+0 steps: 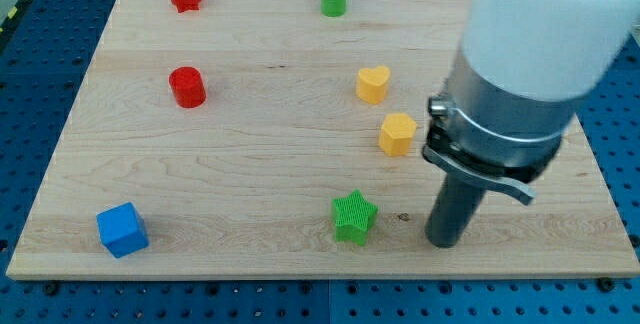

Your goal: Move the green star towards up

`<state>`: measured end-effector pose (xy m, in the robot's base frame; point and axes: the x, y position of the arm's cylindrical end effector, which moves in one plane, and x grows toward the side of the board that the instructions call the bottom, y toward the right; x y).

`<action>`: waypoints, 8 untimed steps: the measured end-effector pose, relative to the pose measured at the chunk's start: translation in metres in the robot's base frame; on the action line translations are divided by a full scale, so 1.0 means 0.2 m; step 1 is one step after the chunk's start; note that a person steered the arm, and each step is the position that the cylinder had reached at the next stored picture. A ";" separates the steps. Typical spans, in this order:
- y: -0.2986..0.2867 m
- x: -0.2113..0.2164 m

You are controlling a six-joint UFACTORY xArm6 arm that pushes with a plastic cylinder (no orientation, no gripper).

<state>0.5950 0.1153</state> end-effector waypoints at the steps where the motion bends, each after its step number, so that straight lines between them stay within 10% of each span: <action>1: 0.00 0.00; 8: -0.53 -0.18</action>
<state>0.5599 0.0097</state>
